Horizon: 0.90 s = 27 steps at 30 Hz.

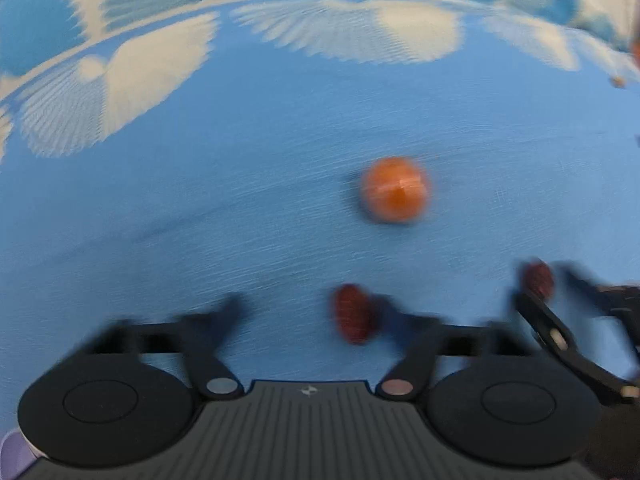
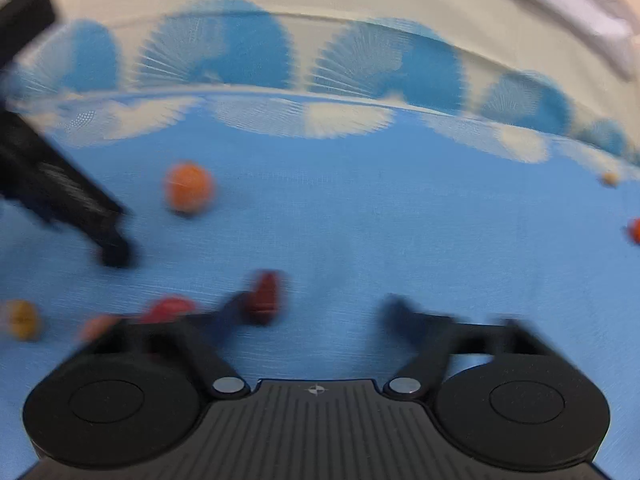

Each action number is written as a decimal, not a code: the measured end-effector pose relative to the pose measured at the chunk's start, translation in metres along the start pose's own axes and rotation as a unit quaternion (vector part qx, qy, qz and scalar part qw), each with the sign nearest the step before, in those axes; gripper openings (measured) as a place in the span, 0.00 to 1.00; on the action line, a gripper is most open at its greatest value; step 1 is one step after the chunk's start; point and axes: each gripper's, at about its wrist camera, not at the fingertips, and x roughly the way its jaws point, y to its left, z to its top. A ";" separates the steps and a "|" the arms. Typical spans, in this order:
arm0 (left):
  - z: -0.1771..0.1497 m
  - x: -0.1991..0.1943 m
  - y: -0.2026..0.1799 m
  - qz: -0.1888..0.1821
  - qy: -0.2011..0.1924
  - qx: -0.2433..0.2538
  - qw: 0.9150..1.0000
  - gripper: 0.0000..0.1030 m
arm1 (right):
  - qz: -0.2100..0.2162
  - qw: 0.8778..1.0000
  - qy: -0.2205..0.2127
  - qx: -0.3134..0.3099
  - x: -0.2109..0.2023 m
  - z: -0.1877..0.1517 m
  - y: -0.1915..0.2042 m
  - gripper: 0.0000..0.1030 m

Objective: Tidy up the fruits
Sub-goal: 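Grasp a dark red jujube with the right gripper while the left gripper grasps another jujube, then carry both jujubes over the plate and open both grippers to release them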

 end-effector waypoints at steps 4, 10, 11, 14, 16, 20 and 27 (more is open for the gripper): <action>0.000 -0.017 -0.009 -0.012 -0.011 0.021 1.000 0.21 | 0.018 1.000 -0.001 -0.009 -0.003 0.001 0.004 0.22; -0.005 -0.067 0.006 -0.008 -0.022 -0.008 1.000 0.21 | -0.026 0.998 -0.030 0.050 -0.040 0.018 -0.019 0.22; -0.008 -0.078 0.008 -0.002 -0.020 -0.012 1.000 0.21 | -0.030 0.997 -0.037 0.053 -0.053 0.022 -0.019 0.22; -0.023 -0.116 0.024 -0.001 -0.021 -0.030 0.999 0.21 | -0.025 0.997 -0.061 0.047 -0.090 0.031 -0.013 0.22; -0.036 -0.142 0.035 0.005 -0.029 -0.039 0.999 0.22 | -0.015 0.996 -0.076 0.039 -0.117 0.036 -0.004 0.22; -0.072 -0.196 0.059 0.025 -0.041 -0.063 0.997 0.22 | 0.027 0.995 -0.092 0.026 -0.168 0.045 0.019 0.22; -0.152 -0.273 0.095 0.063 -0.062 -0.095 0.991 0.22 | 0.115 0.988 -0.102 -0.005 -0.245 0.049 0.079 0.22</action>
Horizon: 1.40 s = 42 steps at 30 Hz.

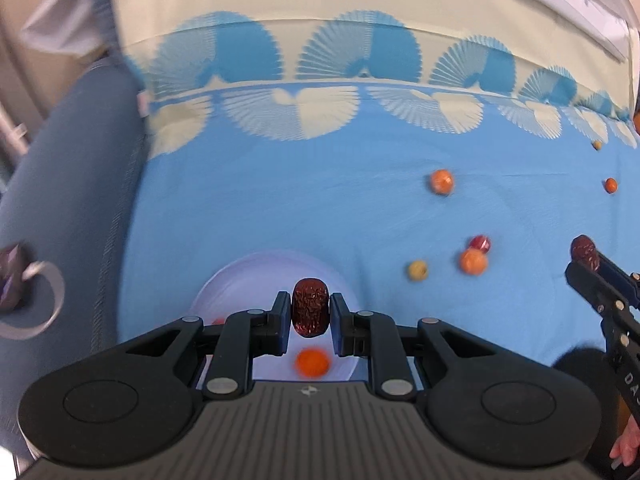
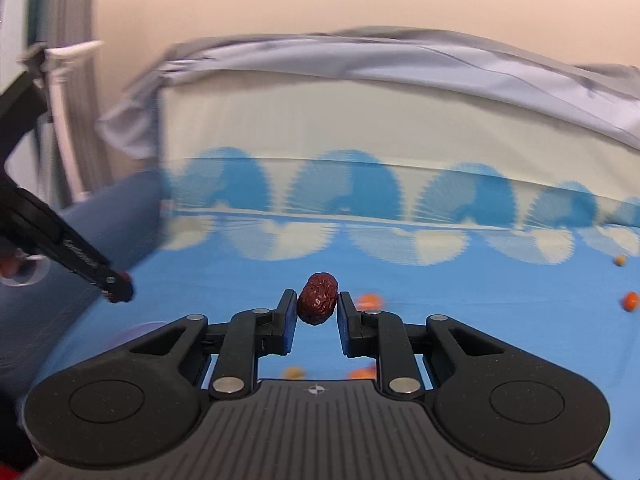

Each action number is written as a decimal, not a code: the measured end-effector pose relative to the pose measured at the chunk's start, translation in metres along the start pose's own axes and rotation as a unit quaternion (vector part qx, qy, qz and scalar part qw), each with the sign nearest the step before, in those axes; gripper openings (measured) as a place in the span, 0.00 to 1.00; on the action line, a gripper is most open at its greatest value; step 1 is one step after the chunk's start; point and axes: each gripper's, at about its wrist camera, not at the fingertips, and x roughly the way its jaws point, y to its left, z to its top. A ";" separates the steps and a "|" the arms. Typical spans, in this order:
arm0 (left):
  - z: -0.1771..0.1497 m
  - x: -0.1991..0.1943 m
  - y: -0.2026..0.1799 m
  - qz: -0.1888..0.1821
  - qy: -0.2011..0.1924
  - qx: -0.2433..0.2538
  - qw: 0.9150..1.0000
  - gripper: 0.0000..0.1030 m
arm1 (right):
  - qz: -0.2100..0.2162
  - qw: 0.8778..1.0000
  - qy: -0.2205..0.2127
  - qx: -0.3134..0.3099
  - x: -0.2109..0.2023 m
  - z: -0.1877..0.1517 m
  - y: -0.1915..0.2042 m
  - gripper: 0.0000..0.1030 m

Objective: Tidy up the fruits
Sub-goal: 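Carry both jujubes over the plate and open both grippers to release them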

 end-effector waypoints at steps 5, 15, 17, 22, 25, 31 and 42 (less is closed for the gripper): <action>-0.050 -0.031 0.032 0.006 0.007 -0.019 1.000 0.21 | 0.055 0.998 0.016 -0.010 -0.033 -0.003 0.052 0.22; -0.120 -0.063 0.071 0.005 0.001 -0.048 0.999 0.21 | 0.098 0.991 0.057 -0.067 -0.067 -0.032 0.129 0.22; -0.126 -0.067 0.077 0.002 -0.002 -0.052 0.999 0.21 | 0.095 0.991 0.059 -0.073 -0.069 -0.032 0.136 0.22; -0.132 -0.074 0.084 -0.003 -0.011 -0.062 0.998 0.22 | 0.093 0.990 0.056 -0.088 -0.073 -0.029 0.145 0.22; -0.131 -0.074 0.084 -0.006 -0.015 -0.064 0.998 0.21 | 0.091 0.990 0.057 -0.094 -0.074 -0.028 0.147 0.22; -0.131 -0.073 0.085 -0.009 -0.017 -0.064 0.998 0.21 | 0.088 0.989 0.060 -0.098 -0.072 -0.026 0.150 0.22; -0.126 -0.063 0.088 -0.008 -0.008 -0.065 0.998 0.21 | 0.090 0.989 0.075 -0.095 -0.063 -0.029 0.150 0.22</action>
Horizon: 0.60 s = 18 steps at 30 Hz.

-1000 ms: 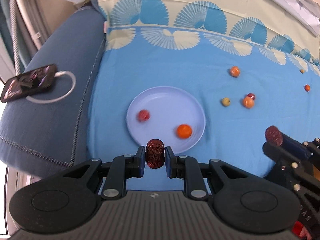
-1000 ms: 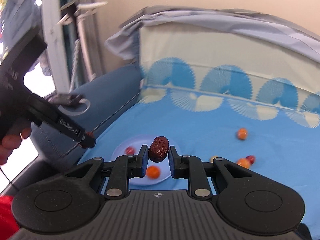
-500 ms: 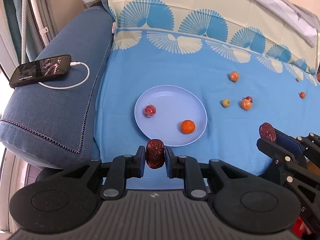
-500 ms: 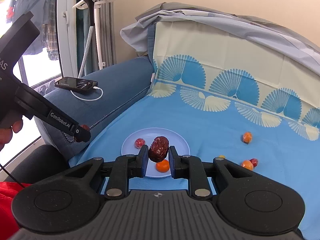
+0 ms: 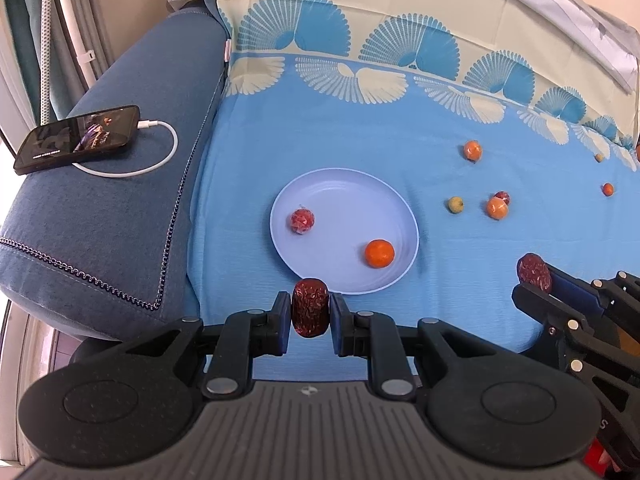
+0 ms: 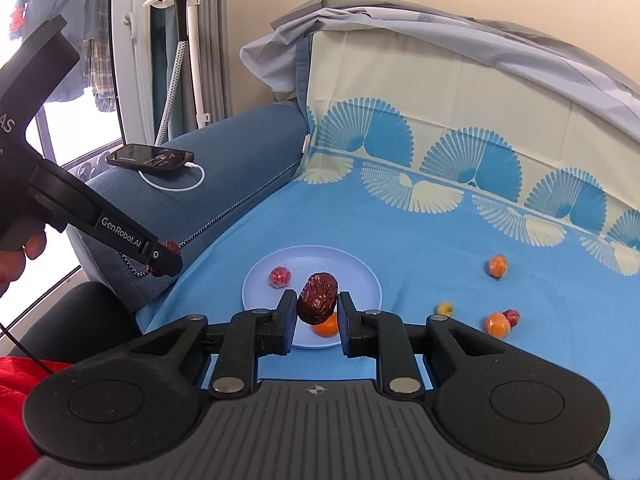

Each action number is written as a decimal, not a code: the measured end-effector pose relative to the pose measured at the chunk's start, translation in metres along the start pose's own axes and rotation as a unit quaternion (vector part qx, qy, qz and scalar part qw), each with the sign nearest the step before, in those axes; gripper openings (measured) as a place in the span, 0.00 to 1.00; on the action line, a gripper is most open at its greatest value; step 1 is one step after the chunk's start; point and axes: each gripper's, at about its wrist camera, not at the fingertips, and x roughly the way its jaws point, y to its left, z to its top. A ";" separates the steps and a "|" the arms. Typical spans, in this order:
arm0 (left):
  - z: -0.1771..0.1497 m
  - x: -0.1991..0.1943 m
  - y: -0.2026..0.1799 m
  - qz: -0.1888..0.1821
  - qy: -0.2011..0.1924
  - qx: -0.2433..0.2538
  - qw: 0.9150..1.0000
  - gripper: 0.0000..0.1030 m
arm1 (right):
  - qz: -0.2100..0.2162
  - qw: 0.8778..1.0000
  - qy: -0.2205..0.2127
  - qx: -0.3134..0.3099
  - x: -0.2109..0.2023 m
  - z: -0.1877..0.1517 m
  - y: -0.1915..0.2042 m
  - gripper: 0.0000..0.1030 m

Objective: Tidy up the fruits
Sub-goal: 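Carry both jujubes over the plate and open both grippers to release them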

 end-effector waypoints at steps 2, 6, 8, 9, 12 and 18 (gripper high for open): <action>0.002 0.002 0.001 0.000 0.000 -0.001 1.000 0.21 | 0.000 1.000 0.002 0.001 0.002 0.000 -0.001 0.22; 0.005 0.004 0.001 0.000 0.000 -0.001 1.000 0.21 | -0.001 1.000 0.005 0.000 0.008 0.002 -0.001 0.22; 0.008 0.006 0.001 0.000 0.002 -0.001 1.000 0.21 | 0.000 1.000 0.006 0.001 0.010 0.002 -0.002 0.22; 0.009 0.008 0.002 0.000 0.003 -0.001 1.000 0.21 | 0.000 1.000 0.007 0.001 0.012 0.001 -0.003 0.22; 0.013 0.014 0.003 0.002 0.008 -0.002 1.000 0.21 | 0.001 1.000 0.012 0.003 0.016 0.001 -0.002 0.22; 0.019 0.026 0.002 0.004 0.013 0.000 1.000 0.21 | 0.002 1.000 0.021 0.005 0.027 0.000 -0.003 0.22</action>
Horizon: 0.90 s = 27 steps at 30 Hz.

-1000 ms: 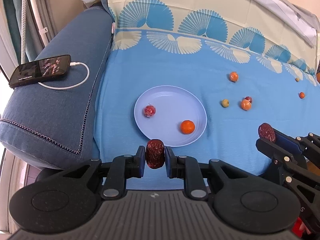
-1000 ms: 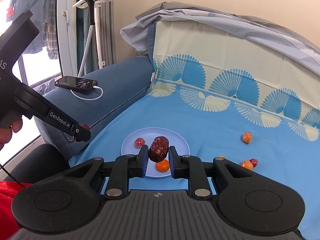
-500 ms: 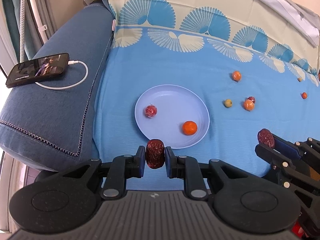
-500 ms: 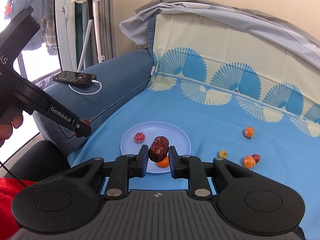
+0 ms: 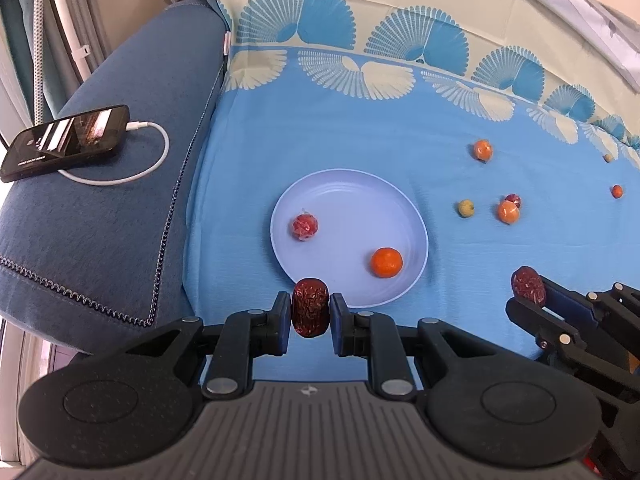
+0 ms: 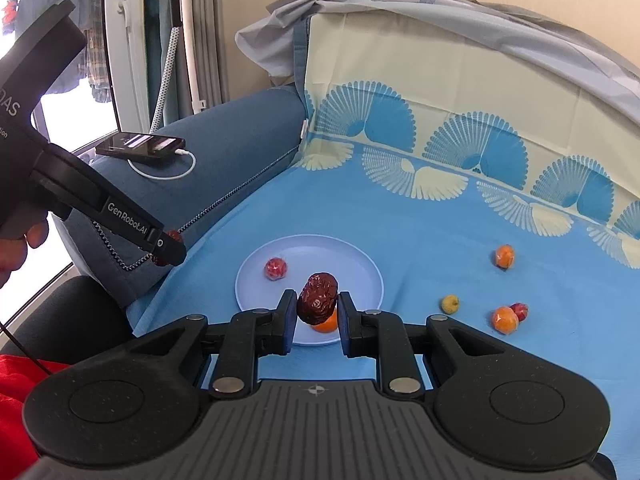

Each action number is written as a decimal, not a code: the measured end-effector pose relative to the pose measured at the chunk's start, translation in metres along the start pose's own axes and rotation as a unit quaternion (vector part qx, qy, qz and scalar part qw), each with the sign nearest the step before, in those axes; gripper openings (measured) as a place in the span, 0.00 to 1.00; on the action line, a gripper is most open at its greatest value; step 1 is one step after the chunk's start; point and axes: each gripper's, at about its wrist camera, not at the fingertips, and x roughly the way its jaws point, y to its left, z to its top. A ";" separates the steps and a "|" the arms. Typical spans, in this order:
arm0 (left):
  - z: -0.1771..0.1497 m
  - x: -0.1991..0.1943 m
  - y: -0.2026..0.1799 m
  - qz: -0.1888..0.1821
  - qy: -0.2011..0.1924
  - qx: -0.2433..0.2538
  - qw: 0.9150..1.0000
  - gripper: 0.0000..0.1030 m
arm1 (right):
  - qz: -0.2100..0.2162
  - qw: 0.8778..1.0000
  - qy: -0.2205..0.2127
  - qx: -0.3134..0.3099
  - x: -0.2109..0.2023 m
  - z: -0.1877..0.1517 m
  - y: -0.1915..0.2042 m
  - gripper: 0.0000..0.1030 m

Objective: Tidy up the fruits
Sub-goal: 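Carry both jujubes over the plate and open both grippers to release them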

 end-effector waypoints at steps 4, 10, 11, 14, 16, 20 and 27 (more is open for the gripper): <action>0.005 0.008 0.000 0.002 0.001 0.005 1.000 0.21 | 0.000 1.000 0.006 0.000 0.010 0.002 -0.002 0.22; 0.018 0.024 0.002 0.006 0.007 0.006 1.000 0.21 | 0.002 1.000 0.018 0.000 0.031 0.007 -0.003 0.22; 0.020 0.027 0.003 0.007 0.007 0.006 1.000 0.21 | 0.002 1.000 0.021 0.000 0.035 0.007 -0.003 0.22; 0.028 0.037 0.004 0.010 0.010 0.007 1.000 0.21 | 0.003 1.000 0.027 -0.002 0.049 0.010 -0.004 0.22; 0.033 0.046 0.005 0.011 0.015 0.008 1.000 0.21 | 0.003 1.000 0.031 -0.003 0.058 0.012 -0.004 0.22; 0.042 0.066 0.006 0.014 0.025 0.012 1.000 0.21 | 0.003 0.999 0.041 -0.004 0.078 0.015 -0.006 0.22; 0.055 0.105 0.008 0.017 0.051 0.016 0.998 0.21 | 0.003 0.998 0.067 -0.003 0.116 0.016 -0.010 0.22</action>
